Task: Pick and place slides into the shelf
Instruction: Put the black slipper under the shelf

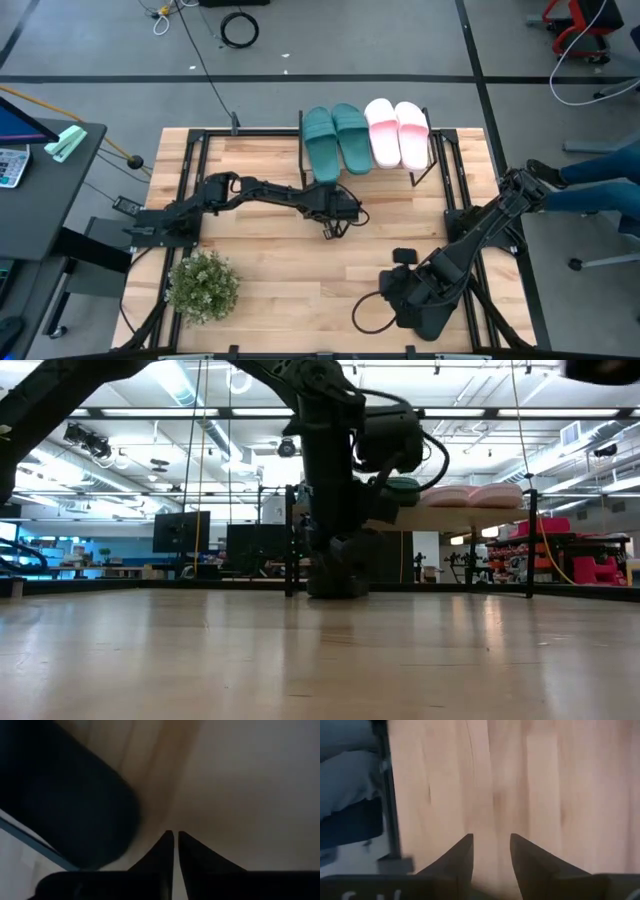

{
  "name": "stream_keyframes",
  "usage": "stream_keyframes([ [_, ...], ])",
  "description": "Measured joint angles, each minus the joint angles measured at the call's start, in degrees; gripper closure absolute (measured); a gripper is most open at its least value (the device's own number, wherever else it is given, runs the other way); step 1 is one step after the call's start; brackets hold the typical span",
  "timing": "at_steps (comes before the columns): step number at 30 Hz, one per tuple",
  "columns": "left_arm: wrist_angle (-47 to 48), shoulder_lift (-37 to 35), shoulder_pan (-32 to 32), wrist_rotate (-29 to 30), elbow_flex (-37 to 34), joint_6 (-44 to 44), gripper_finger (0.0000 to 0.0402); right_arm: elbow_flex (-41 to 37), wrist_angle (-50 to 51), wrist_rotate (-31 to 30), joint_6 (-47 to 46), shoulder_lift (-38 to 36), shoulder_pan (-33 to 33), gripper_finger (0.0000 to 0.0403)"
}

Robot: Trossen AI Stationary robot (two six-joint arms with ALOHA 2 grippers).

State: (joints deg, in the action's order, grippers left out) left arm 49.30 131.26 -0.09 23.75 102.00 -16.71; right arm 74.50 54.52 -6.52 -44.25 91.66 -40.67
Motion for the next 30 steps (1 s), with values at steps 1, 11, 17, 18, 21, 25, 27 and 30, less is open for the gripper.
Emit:
stream_keyframes([
  [1,0.00,0.00,-0.56,0.00,0.00,0.02,0.0365,0.00,1.39,0.93,-3.63,0.00,-0.53,0.0268],
  [11,1.81,-0.46,-7.96,-0.09,1.96,1.69,0.0341,-5.62,9.02,7.22,-35.71,0.24,-9.57,0.0268],
  [17,4.33,-0.50,-12.24,-0.05,5.15,1.50,0.0347,-15.52,7.41,17.51,-56.28,0.28,-13.11,0.0268],
  [18,4.58,-0.50,-12.63,-0.11,5.54,2.34,0.0349,-16.47,5.45,18.18,-56.90,0.28,-13.85,0.0268],
  [21,4.61,-0.44,-13.28,-0.31,7.18,4.03,0.0354,-17.39,3.53,18.10,-58.77,0.26,-15.22,0.0268],
  [25,4.56,-0.44,-12.46,-0.04,9.13,4.34,0.0358,-17.37,7.26,16.33,-60.91,0.24,-15.87,0.0268],
  [27,4.47,-0.44,-11.96,-0.02,9.95,4.43,0.0358,-17.29,9.37,16.30,-60.89,0.17,-15.84,0.0270],
  [30,4.34,-0.44,-11.14,-0.03,10.65,4.50,0.0357,-17.29,9.88,16.19,-59.33,0.17,-15.76,0.0272],
])
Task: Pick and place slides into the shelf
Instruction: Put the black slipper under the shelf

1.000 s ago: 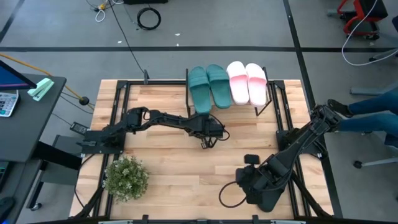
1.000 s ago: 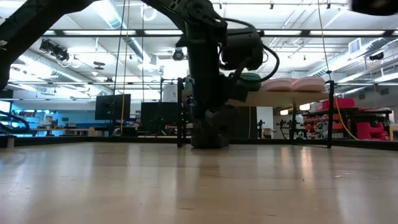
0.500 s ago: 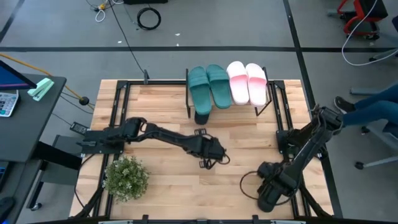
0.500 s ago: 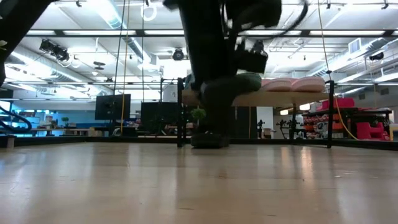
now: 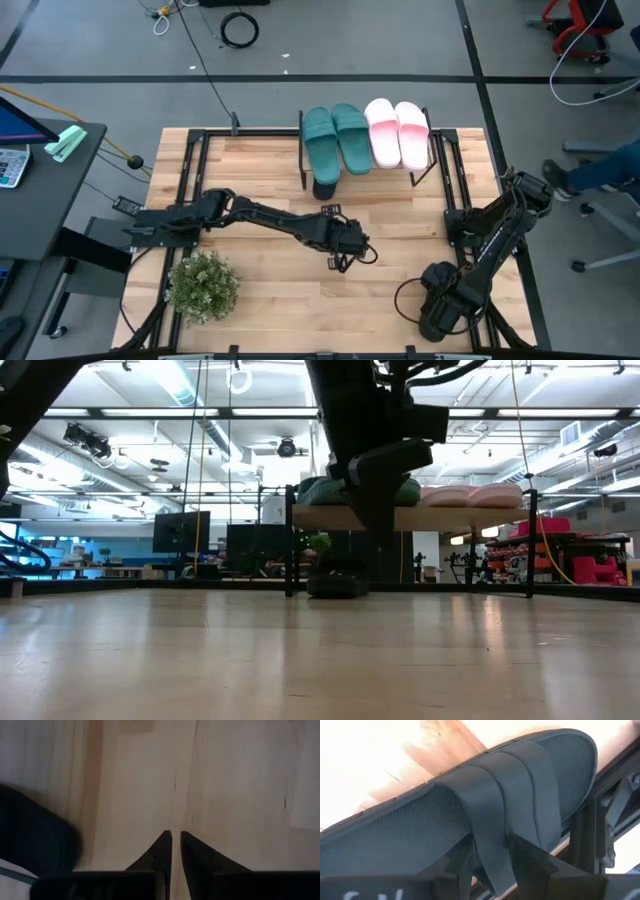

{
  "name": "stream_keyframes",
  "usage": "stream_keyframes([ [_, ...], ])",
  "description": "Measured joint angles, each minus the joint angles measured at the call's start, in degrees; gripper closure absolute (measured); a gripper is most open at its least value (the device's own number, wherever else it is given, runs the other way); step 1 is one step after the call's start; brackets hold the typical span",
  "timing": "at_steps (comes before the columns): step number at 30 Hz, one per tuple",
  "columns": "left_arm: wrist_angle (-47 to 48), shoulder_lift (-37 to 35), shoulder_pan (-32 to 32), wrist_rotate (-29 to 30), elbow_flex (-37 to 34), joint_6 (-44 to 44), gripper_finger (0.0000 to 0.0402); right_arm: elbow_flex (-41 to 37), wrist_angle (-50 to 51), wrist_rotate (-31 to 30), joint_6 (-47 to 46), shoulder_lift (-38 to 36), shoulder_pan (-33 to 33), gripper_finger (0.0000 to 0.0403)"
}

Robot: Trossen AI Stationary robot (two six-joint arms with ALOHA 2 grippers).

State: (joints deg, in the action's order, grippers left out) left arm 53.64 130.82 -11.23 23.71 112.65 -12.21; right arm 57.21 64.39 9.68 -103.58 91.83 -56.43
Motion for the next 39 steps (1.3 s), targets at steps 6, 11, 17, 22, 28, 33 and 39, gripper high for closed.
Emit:
stream_keyframes([
  [6,0.01,0.00,1.36,-0.01,0.01,0.00,0.0362,0.56,0.50,-0.81,2.39,0.00,0.03,0.0274],
  [11,-0.01,0.00,2.13,-0.01,0.01,0.00,0.0369,3.23,1.95,-0.88,3.01,0.12,0.03,0.0275],
  [17,-0.06,0.00,2.54,-0.04,0.01,-0.08,0.0372,5.07,1.47,-5.87,1.84,0.13,-0.04,0.0275],
  [22,-0.01,0.00,2.54,-0.03,0.01,-0.63,0.0367,4.12,1.01,-6.46,2.54,0.13,-0.04,0.0275],
  [28,-0.01,0.00,2.20,-0.05,0.01,-0.66,0.0369,4.11,2.53,-6.34,4.48,0.13,-0.04,0.0277],
  [33,-0.01,0.00,2.01,-0.03,0.01,-1.98,0.0378,3.65,4.65,-7.07,4.79,0.09,0.03,0.0280],
  [39,0.03,0.00,1.62,-0.03,0.01,-2.16,0.0372,-0.20,0.86,-6.65,6.79,0.00,0.01,0.0282],
])
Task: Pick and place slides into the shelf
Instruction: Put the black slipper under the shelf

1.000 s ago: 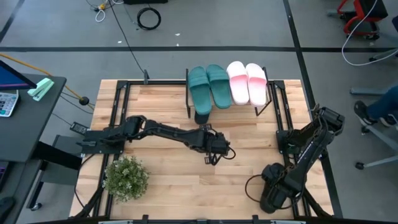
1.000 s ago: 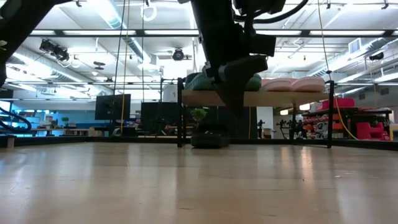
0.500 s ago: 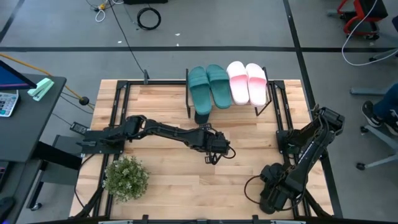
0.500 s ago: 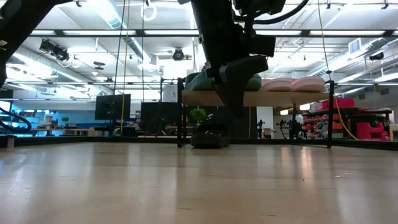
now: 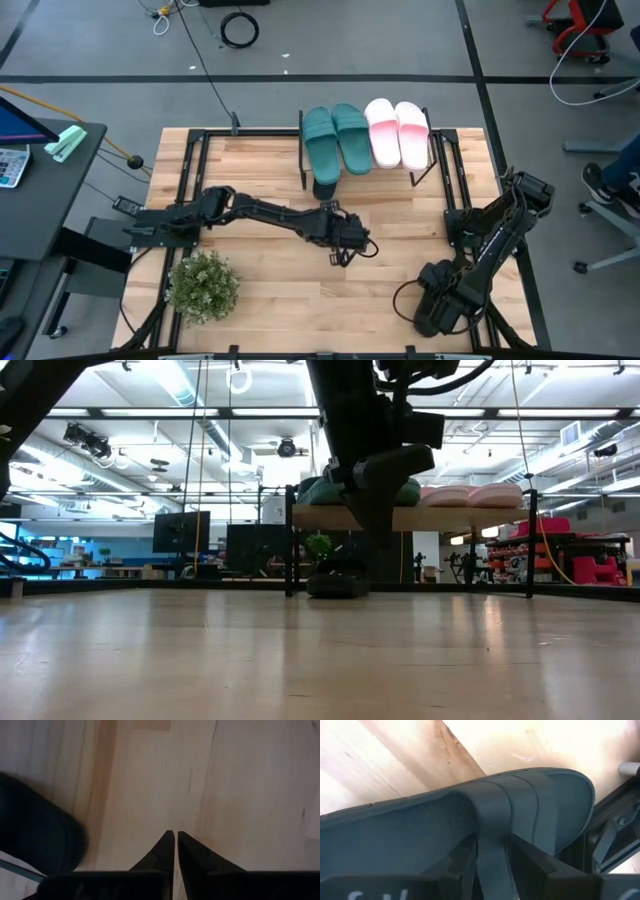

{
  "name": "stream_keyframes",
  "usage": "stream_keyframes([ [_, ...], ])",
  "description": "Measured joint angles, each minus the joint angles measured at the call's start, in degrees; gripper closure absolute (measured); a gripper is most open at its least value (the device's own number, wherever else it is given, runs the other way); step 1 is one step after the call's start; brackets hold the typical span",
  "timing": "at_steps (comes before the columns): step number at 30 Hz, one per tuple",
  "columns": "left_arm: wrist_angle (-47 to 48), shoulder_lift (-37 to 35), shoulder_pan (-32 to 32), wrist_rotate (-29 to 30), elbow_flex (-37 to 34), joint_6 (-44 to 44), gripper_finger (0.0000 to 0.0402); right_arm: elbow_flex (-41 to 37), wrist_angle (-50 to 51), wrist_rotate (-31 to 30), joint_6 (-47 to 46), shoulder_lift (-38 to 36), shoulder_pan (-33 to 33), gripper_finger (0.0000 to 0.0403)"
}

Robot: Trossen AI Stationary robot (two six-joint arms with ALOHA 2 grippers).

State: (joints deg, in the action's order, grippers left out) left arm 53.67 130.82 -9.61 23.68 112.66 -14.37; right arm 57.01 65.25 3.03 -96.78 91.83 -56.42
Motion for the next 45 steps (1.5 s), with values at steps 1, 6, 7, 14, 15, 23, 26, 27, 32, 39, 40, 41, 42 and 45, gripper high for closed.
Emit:
stream_keyframes([
  [1,0.00,0.00,-0.04,-0.02,0.00,0.00,0.0371,-0.32,0.07,-0.14,-0.03,-0.01,0.01,0.0283],
  [6,0.13,0.00,0.02,-0.01,0.00,0.08,0.0369,-0.14,0.92,-1.13,-1.63,-0.02,0.02,0.0286],
  [7,0.18,0.00,0.02,-0.01,0.00,0.30,0.0371,0.13,1.04,-1.18,-1.66,-0.02,0.02,0.0287],
  [14,0.96,0.00,0.16,-0.02,0.00,3.49,0.0391,0.44,4.27,-1.33,2.02,0.00,0.02,0.0332],
  [15,1.64,0.00,0.15,0.00,0.00,3.55,0.0393,0.44,4.97,-1.32,2.14,0.00,0.02,0.0347],
  [23,9.11,0.00,0.18,0.22,0.00,2.64,0.0384,0.77,6.45,-2.99,1.26,0.00,0.00,0.0393],
  [26,12.29,0.00,0.14,2.43,0.00,0.70,0.0384,2.93,7.10,-6.57,2.03,0.09,-0.04,0.0397],
  [27,13.55,0.00,0.18,3.16,0.00,-0.23,0.0385,3.87,8.13,-8.14,2.24,0.18,-0.04,0.0397],
  [32,21.44,0.00,0.18,5.15,0.00,-5.14,0.0397,10.08,7.35,-20.15,5.51,0.20,0.15,0.0399],
  [39,32.85,0.00,0.18,11.34,0.00,-9.00,0.0381,12.35,5.93,-36.48,21.16,0.15,4.73,0.0401],
  [40,35.07,-0.09,0.21,13.46,-0.02,-9.77,0.0379,11.85,5.36,-37.01,24.23,0.15,6.18,0.0401],
  [41,36.53,-0.19,0.35,15.56,-0.04,-11.11,0.0379,11.16,4.40,-37.36,27.02,0.13,7.69,0.0401],
  [42,36.41,-0.32,0.52,17.89,-0.04,-12.44,0.0380,10.40,3.27,-37.83,29.56,0.15,9.34,0.0401],
  [45,36.07,-2.46,1.03,20.20,0.07,-13.21,0.0388,8.19,-0.56,-41.91,37.33,0.11,14.45,0.0402],
])
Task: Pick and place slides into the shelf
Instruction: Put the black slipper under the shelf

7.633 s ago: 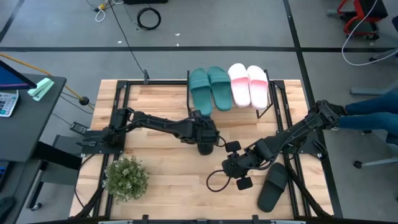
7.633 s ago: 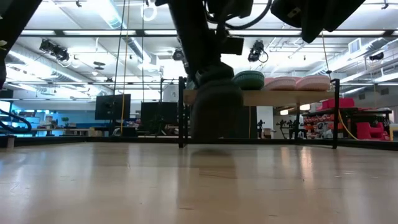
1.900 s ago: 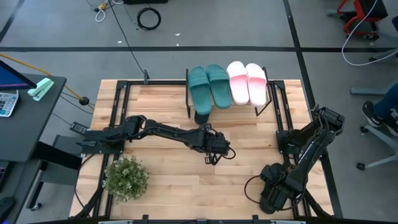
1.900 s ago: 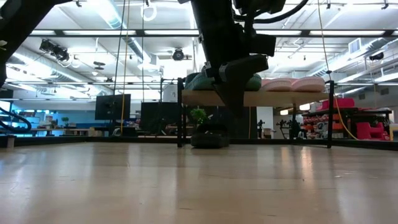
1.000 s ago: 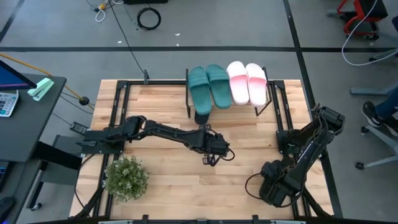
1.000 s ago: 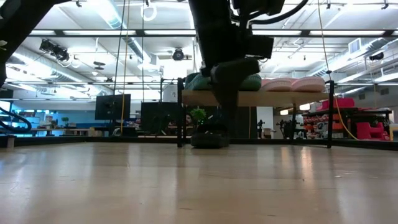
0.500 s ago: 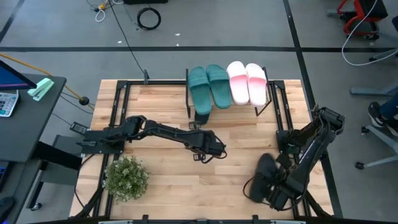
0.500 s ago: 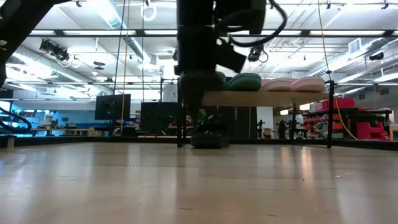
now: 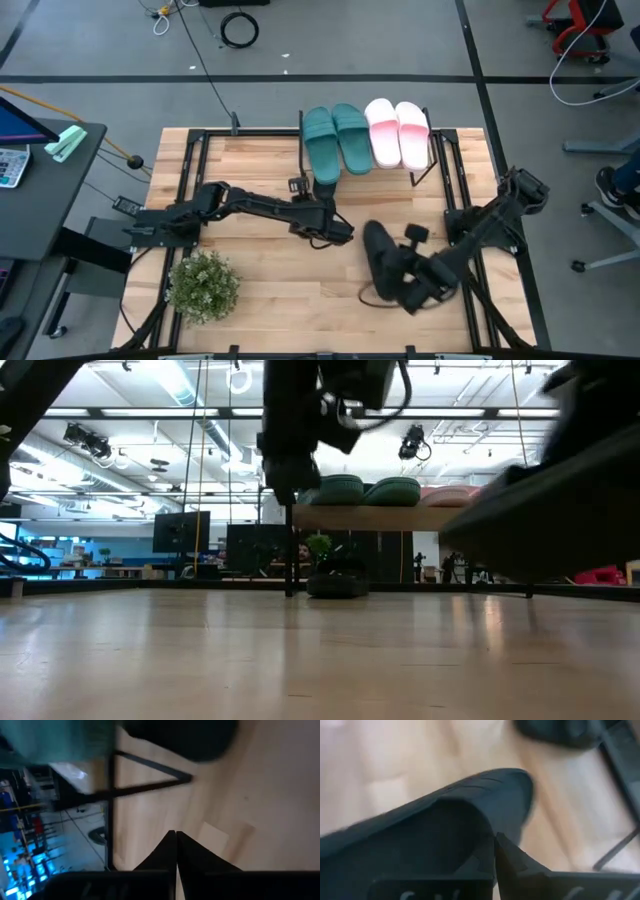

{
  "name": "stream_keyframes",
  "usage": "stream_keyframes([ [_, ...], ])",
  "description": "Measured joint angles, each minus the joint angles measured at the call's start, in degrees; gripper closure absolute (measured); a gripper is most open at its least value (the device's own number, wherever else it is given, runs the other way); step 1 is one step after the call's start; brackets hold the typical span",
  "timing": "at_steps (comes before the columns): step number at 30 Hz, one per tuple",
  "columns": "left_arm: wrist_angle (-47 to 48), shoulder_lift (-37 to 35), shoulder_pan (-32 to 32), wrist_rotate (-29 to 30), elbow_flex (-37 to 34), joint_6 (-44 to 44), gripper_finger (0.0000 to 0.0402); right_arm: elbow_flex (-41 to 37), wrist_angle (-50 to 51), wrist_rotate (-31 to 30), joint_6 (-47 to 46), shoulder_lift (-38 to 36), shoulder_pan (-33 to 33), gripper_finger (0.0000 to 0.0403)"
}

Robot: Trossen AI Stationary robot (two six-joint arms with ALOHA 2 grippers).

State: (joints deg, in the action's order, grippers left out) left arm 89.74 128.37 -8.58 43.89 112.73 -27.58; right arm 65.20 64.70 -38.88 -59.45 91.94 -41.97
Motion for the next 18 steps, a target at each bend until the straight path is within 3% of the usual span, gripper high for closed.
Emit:
stream_keyframes([
  [10,0.23,-10.01,1.96,6.53,0.43,-0.30,0.0385,-6.61,-12.21,-8.84,18.64,0.00,17.67,0.0403],
  [18,-0.63,-21.78,5.30,12.57,0.41,2.52,0.0396,-13.24,-33.26,-9.93,38.24,0.00,30.10,0.0403],
])
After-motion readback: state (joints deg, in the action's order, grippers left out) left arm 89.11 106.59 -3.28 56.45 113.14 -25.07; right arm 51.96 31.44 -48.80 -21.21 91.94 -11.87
